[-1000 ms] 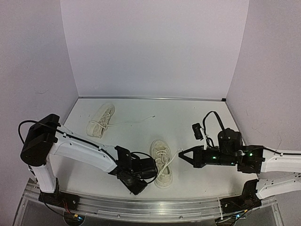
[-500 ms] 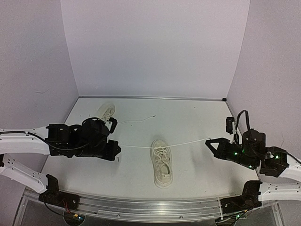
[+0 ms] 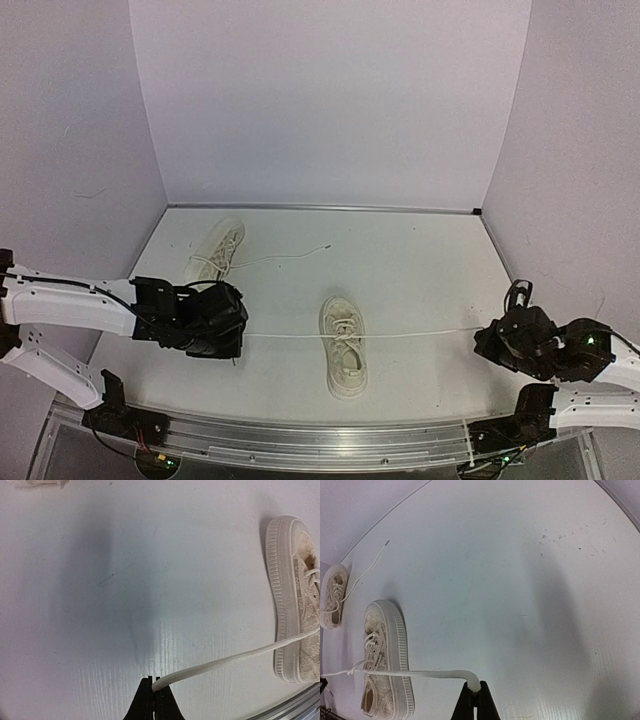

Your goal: Tie the shoes

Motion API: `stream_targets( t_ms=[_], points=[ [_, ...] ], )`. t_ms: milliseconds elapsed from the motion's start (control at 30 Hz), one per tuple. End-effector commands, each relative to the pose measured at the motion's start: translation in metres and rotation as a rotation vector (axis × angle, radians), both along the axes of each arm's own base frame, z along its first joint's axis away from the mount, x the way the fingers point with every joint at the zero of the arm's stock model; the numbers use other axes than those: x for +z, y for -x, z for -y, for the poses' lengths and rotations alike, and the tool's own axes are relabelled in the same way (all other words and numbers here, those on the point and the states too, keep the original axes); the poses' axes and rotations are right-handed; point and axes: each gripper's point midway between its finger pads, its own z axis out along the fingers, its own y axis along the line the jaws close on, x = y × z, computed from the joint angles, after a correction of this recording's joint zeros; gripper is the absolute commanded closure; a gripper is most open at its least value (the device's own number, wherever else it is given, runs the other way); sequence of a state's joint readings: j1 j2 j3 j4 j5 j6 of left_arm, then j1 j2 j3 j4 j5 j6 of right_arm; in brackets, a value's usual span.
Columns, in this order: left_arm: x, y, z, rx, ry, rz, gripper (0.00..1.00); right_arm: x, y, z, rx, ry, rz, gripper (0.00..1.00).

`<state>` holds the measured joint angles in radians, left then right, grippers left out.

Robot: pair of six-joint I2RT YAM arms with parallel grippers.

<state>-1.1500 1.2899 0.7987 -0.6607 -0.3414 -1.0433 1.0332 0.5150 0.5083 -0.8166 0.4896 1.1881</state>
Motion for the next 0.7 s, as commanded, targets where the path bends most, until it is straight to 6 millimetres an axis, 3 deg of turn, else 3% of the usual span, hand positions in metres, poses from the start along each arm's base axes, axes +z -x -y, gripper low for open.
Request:
stream_targets(
  t_ms=[0,367,567,667],
  points=[
    [-0.013,-0.003,-0.020,0.100,-0.050,-0.017,1.00,0.014,-0.001,0.035,-0.202,-0.059,0.049,1.00],
    [-0.048,-0.014,-0.020,0.060,-0.154,-0.080,1.00,-0.007,-0.008,0.027,-0.238,0.035,0.001,1.00],
    [-0.060,-0.028,-0.036,0.151,-0.122,-0.086,1.00,0.004,-0.007,0.051,-0.384,-0.007,0.048,1.00],
    [-0.057,-0.032,-0.056,0.220,-0.110,-0.076,1.00,0.014,-0.005,0.064,-0.441,-0.006,0.074,1.00]
  ],
)
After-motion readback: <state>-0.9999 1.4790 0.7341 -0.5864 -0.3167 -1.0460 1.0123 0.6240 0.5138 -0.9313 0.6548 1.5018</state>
